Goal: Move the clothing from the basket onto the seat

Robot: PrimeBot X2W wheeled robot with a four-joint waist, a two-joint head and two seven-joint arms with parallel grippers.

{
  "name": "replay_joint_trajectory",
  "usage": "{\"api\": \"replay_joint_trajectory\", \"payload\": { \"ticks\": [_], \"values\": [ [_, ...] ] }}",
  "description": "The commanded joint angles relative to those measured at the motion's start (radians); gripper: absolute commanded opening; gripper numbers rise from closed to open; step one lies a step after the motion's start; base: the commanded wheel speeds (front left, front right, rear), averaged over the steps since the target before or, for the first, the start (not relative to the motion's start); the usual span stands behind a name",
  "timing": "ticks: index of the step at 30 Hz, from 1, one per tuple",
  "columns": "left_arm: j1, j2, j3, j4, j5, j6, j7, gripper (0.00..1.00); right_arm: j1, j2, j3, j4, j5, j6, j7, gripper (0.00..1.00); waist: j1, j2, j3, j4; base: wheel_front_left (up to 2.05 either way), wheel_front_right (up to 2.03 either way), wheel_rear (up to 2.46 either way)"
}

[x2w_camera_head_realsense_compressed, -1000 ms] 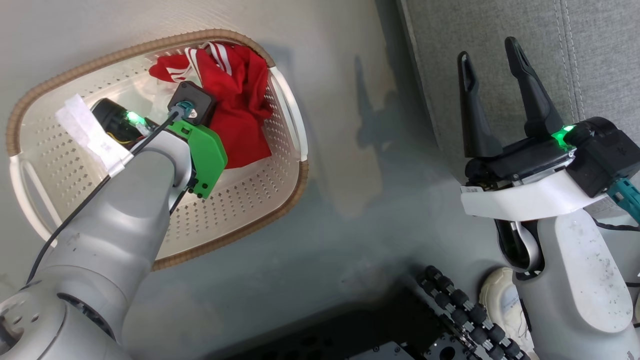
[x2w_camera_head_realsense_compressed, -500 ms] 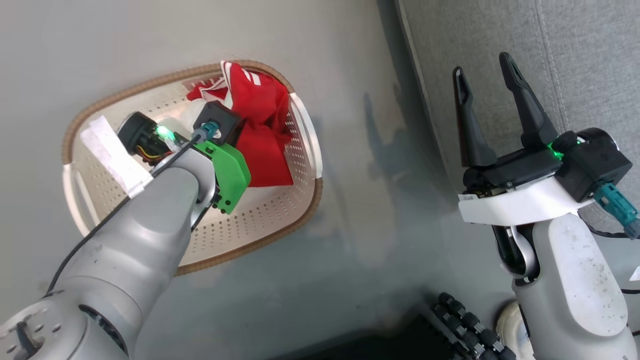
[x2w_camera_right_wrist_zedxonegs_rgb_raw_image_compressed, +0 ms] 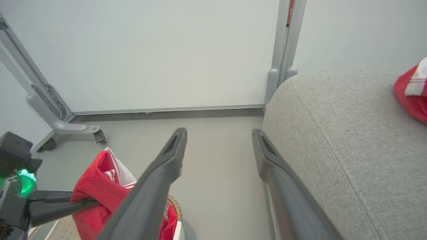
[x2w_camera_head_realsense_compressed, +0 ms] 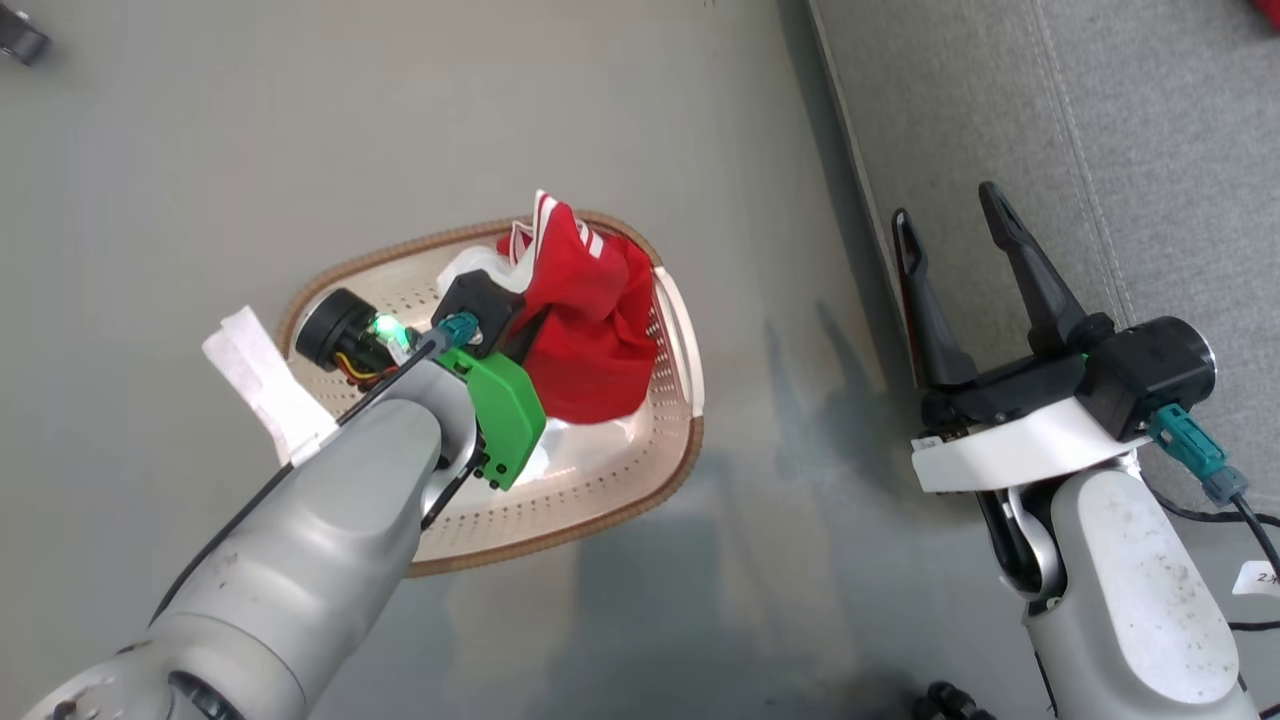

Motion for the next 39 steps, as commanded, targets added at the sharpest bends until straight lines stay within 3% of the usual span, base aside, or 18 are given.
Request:
{"api": "replay_joint_trajectory", "payload": {
  "ticks": [1, 13, 25, 39],
  "values": [
    [0.025, 0.007, 0.019, -0.019, 0.018, 0.008, -0.005, 0.0, 0.021, -0.003, -0.004, 0.006, -0.007, -0.001, -0.002, 1.0, 0.0, 0.0, -0.094, 0.063, 0.0, 0.0, 0.0],
    [0.161, 0.033, 0.198, -0.223, 0.144, 0.029, -0.005, 0.0, 0.095, -0.003, -0.016, 0.043, -0.006, -0.001, -0.002, 1.0, 0.0, 0.0, -0.243, 0.131, 0.0, 0.0, 0.0],
    [0.258, 0.025, 0.379, -0.422, 0.244, 0.026, -0.005, 0.0, 0.161, -0.003, -0.013, 0.063, 0.014, -0.001, -0.002, 1.0, 0.0, 0.0, -0.371, 0.165, 0.0, 0.0, 0.0],
    [0.249, -0.01, 0.476, -0.648, 0.32, 0.016, -0.005, 0.0, 0.222, -0.003, -0.013, 0.06, 0.031, -0.001, -0.002, 1.0, 0.0, 0.0, -0.442, 0.183, 0.0, 0.0, 0.0]
  ]
}}
